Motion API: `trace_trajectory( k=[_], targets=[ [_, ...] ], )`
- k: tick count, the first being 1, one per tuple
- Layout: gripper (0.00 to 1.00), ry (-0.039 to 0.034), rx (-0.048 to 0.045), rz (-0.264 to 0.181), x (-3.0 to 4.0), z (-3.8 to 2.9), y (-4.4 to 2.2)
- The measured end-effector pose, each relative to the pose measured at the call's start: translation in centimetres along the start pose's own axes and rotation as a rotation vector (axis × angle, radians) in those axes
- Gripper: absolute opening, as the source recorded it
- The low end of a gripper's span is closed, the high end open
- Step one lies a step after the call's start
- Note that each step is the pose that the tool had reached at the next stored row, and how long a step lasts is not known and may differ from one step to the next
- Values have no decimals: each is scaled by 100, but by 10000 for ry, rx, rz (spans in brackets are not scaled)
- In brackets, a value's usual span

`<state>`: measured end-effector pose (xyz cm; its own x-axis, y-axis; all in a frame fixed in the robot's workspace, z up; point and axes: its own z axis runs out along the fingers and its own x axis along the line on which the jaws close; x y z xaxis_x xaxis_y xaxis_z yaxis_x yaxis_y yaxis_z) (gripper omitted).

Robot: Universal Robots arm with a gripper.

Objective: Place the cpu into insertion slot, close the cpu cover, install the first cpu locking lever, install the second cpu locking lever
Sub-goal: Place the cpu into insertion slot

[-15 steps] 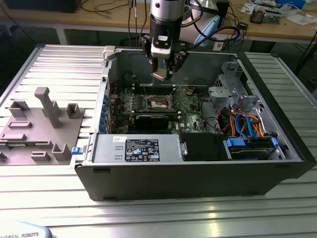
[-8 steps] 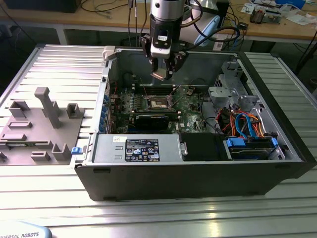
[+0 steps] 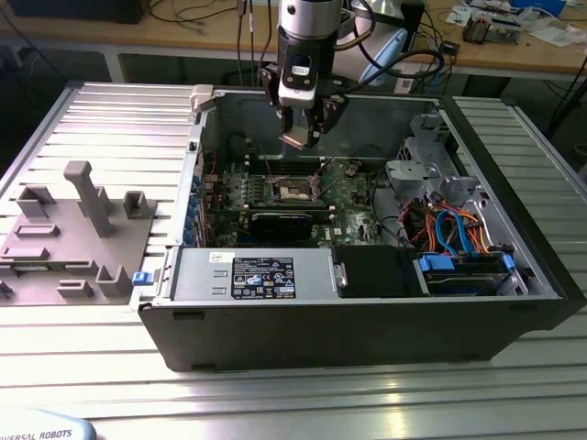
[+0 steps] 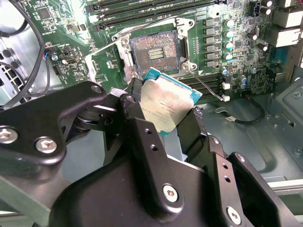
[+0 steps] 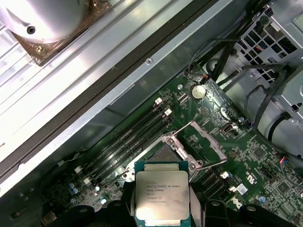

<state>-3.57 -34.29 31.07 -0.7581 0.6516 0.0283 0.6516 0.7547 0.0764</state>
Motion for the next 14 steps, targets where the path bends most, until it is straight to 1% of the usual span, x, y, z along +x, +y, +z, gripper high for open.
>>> trace_trajectory(
  k=[14],
  targets=[
    [54, -8, -2, 89, 0, 7, -1]
  ],
)
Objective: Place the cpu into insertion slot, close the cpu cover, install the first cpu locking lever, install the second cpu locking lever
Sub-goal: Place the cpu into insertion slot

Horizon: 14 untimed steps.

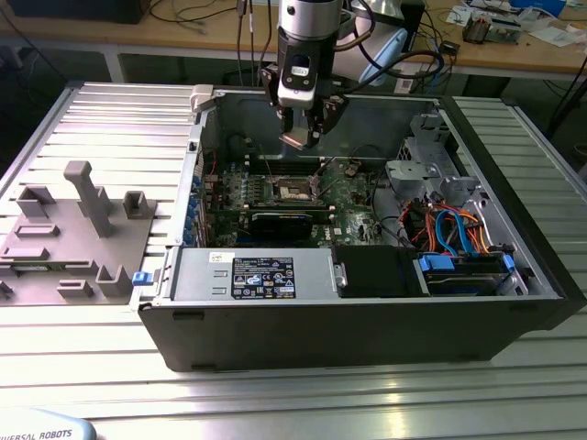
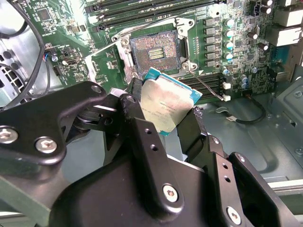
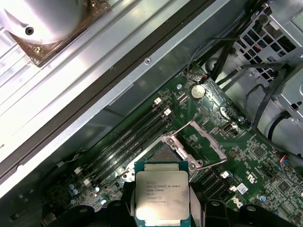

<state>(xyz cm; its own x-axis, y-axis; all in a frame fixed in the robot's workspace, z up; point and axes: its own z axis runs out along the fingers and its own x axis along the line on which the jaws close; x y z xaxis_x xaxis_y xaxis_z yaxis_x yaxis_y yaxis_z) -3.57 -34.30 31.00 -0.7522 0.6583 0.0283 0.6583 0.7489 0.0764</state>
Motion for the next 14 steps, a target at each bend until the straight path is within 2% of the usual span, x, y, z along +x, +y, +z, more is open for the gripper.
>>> trace_trajectory(
  k=[14],
  targets=[
    [54, -11, -5, 144, 0, 3, 0]
  ],
)
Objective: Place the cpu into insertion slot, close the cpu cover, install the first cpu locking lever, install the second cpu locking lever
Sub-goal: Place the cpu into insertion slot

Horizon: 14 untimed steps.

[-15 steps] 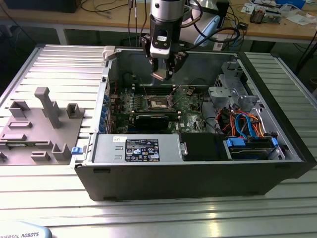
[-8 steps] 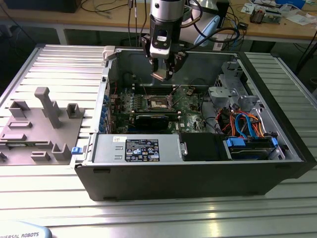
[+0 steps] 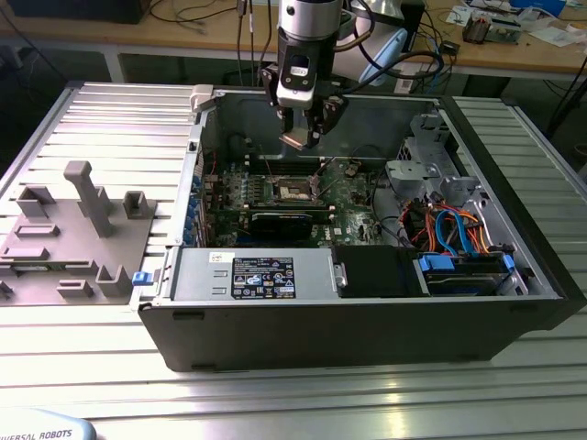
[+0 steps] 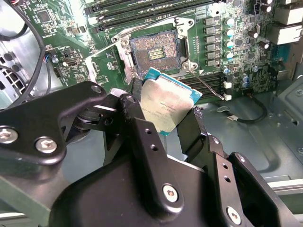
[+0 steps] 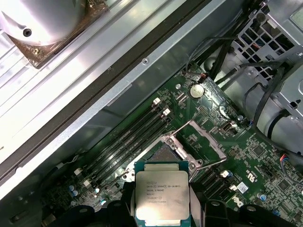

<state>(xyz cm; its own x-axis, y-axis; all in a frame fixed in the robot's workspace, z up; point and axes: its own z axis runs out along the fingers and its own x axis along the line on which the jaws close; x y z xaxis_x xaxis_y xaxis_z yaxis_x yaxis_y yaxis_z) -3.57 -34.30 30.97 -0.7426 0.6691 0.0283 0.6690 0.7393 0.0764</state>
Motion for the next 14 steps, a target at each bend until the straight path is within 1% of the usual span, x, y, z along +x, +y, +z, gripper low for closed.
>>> trace_trajectory(
  k=[14],
  targets=[
    [54, -16, -6, 203, 0, 1, 0]
  ],
)
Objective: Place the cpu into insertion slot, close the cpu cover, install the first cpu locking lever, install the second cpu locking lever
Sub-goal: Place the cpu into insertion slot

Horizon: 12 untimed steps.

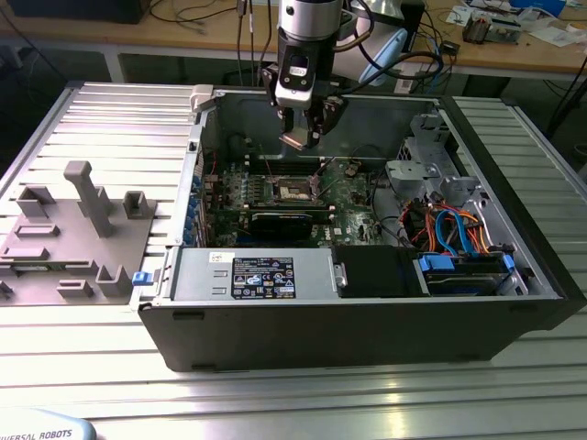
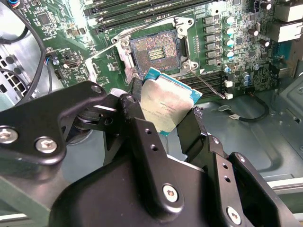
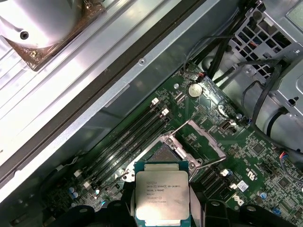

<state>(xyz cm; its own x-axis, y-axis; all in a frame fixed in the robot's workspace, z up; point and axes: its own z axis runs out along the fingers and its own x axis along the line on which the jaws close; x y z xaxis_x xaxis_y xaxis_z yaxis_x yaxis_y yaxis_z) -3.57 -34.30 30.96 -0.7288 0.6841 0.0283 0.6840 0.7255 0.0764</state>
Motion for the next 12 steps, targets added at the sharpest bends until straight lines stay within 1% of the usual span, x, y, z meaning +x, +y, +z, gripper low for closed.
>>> trace_trajectory(
  k=[12],
  targets=[
    [54, -11, -4, 143, 0, 1, 0]
  ],
)
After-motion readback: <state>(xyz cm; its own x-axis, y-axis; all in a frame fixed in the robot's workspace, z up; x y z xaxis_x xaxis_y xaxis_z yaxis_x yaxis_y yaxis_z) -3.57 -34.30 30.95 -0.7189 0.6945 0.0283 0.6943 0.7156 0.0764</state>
